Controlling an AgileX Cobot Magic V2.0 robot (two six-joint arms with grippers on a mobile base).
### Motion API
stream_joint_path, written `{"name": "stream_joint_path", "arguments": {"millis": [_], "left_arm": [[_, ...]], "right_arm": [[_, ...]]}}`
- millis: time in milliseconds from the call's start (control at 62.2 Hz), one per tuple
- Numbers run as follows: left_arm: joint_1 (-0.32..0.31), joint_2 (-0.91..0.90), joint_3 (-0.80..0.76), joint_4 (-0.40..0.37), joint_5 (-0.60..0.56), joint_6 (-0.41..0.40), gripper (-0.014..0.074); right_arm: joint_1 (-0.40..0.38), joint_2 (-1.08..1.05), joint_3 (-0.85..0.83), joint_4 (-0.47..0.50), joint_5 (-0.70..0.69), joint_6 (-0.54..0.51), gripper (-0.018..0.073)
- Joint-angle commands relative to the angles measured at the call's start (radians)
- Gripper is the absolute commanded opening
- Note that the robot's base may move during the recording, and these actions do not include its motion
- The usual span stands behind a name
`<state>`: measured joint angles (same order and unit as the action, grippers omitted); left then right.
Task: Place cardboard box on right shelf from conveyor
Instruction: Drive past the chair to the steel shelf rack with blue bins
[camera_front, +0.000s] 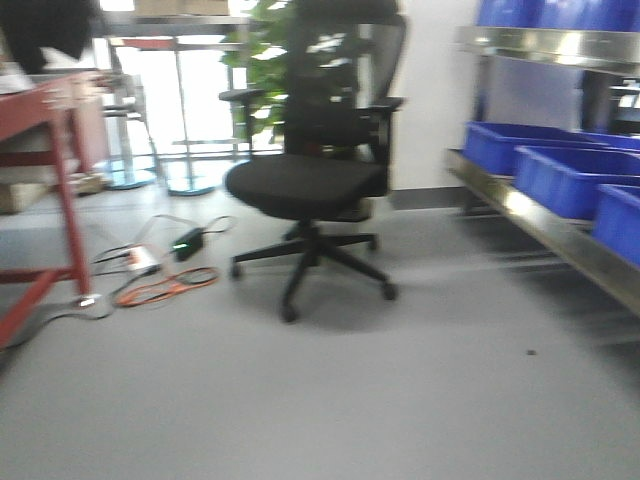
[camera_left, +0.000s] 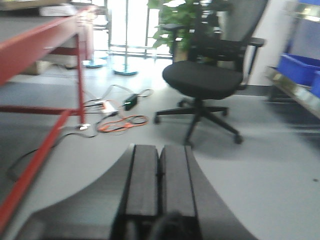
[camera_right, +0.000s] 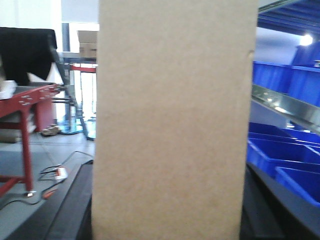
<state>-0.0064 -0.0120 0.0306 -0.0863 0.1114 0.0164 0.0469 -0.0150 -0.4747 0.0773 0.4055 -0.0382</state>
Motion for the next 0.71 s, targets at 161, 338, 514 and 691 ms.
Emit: {"name": "stream_joint_path", "arguments": {"millis": [161,338,514,691], "left_arm": [[-0.006,-0.010,-0.003,-0.003,-0.082,-0.001,-0.0119],[-0.006,-0.010,-0.003,-0.003,-0.082,-0.001,-0.0119],[-0.006,-0.010,-0.003,-0.003,-0.082,-0.001,-0.0119],[-0.006,-0.010,-0.003,-0.003,-0.082,-0.001,-0.0119]], "right_arm": [[-0.003,-0.001,-0.031,-0.002,-0.106,-0.008,0.0345],[-0.003,-0.001,-0.031,-0.002,-0.106,-0.008,0.0345],[-0.003,-0.001,-0.031,-0.002,-0.106,-0.008,0.0345],[-0.003,-0.001,-0.031,-0.002,-0.106,-0.008,0.0345]]}}
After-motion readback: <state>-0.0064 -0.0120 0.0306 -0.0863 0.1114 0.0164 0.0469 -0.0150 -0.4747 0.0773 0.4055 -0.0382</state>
